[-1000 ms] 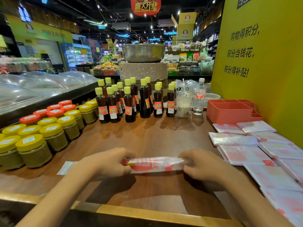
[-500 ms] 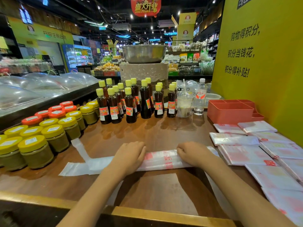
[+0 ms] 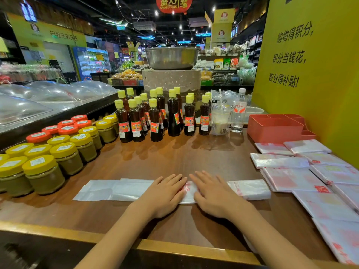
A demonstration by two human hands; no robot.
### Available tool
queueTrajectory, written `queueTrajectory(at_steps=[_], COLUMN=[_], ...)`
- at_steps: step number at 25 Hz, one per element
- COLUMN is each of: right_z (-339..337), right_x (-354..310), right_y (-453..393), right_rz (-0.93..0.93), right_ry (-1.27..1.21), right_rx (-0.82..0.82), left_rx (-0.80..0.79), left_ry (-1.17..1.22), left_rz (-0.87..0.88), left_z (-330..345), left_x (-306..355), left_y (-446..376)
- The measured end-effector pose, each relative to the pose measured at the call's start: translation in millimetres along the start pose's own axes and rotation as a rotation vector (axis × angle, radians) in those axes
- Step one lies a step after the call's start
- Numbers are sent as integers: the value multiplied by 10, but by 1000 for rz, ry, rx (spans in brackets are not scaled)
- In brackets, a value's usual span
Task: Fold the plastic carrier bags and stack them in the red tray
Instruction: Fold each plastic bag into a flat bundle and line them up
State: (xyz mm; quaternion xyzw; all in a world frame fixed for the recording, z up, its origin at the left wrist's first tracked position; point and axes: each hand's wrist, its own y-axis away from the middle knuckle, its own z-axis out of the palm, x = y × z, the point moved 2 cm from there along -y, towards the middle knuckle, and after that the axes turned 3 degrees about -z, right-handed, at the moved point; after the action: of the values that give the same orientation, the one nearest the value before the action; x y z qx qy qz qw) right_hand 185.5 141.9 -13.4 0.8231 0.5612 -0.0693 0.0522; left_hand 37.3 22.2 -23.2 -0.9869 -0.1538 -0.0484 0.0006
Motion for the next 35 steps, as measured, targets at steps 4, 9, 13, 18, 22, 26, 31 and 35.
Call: queueTrajectory(at_steps=[4, 9, 13, 18, 22, 26, 31, 35], right_z=[187, 128, 81, 18, 17, -42, -240, -35], right_x=[-86, 102, 407, 680, 685, 712, 305, -11], right_y=[-7, 122, 324, 524, 539, 548, 614, 368], right_rz=[46, 148, 236, 344, 377, 417, 69, 13], right_ry=[-10, -20, -22, -12, -17, 30, -154, -198], right_rx=[-69, -66, -79, -81, -45, 114, 526, 276], left_rx=[-30, -62, -83, -86, -92, -117, -78, 45], left_ry=[24, 35, 74, 72, 35, -40, -52, -200], left_rz=[-7, -114, -206, -262, -293, -327, -412, -497], left_z=[40, 62, 22, -22, -64, -87, -97, -127], left_x=[-41, -234, -497, -607, -602, -537, -363, -138], left_y=[-7, 100, 264, 487, 545, 618, 516, 316])
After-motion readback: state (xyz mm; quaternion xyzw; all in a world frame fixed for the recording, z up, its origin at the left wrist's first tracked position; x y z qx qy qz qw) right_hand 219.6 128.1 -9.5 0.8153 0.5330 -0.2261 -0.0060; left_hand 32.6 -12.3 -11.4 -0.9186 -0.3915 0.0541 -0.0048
